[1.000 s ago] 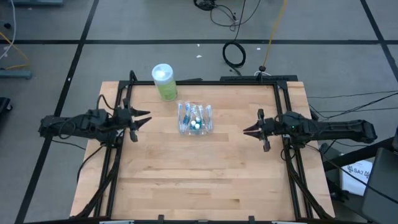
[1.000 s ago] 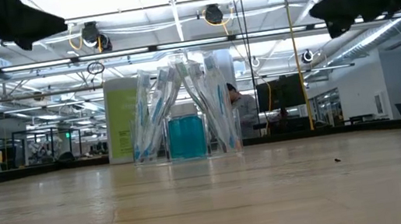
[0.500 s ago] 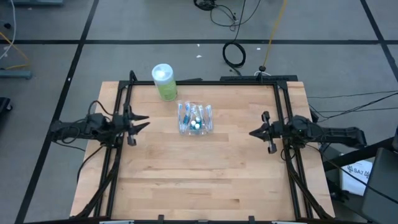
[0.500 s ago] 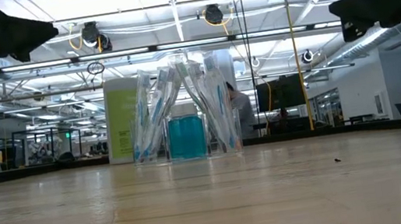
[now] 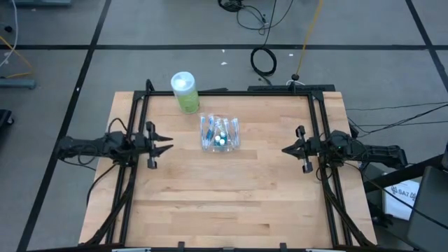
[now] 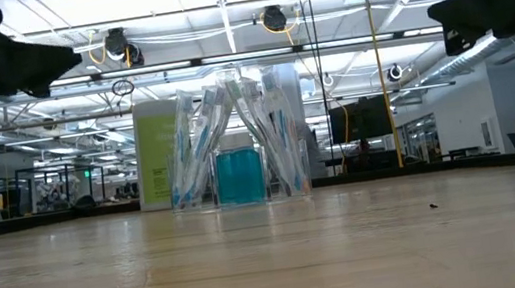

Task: Pick & Place toothbrushing station
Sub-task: Return to Home Position

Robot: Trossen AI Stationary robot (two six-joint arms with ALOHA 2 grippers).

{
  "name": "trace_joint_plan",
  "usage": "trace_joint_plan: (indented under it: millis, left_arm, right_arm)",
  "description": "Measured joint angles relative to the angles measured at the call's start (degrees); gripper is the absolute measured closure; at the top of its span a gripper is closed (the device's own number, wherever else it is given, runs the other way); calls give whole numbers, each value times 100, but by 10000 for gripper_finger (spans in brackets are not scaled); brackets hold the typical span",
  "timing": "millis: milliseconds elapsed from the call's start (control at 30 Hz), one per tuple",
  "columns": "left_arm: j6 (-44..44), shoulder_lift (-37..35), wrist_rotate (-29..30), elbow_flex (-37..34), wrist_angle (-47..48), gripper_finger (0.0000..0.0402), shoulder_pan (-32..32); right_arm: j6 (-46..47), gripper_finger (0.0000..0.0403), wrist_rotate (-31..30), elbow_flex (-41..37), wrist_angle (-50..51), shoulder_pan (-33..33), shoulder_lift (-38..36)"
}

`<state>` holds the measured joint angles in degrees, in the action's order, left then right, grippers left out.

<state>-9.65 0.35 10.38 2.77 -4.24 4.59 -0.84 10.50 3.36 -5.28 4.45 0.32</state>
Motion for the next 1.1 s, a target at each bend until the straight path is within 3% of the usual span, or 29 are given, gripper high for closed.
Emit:
trace_joint_plan:
  millis: [67,433,1100]
  left_arm:
    - [-85,-5,0,-193,-447,286,0]
    - [227,3,-289,-191,-184,286,-6]
    - [-193,1,-237,-187,-6,286,-6]
  right_arm:
    - [5,402,2,-2,-5,0,0]
    - [-160,399,-12,-13,94,0,7]
    - [-139,399,7,-21,39,0,9]
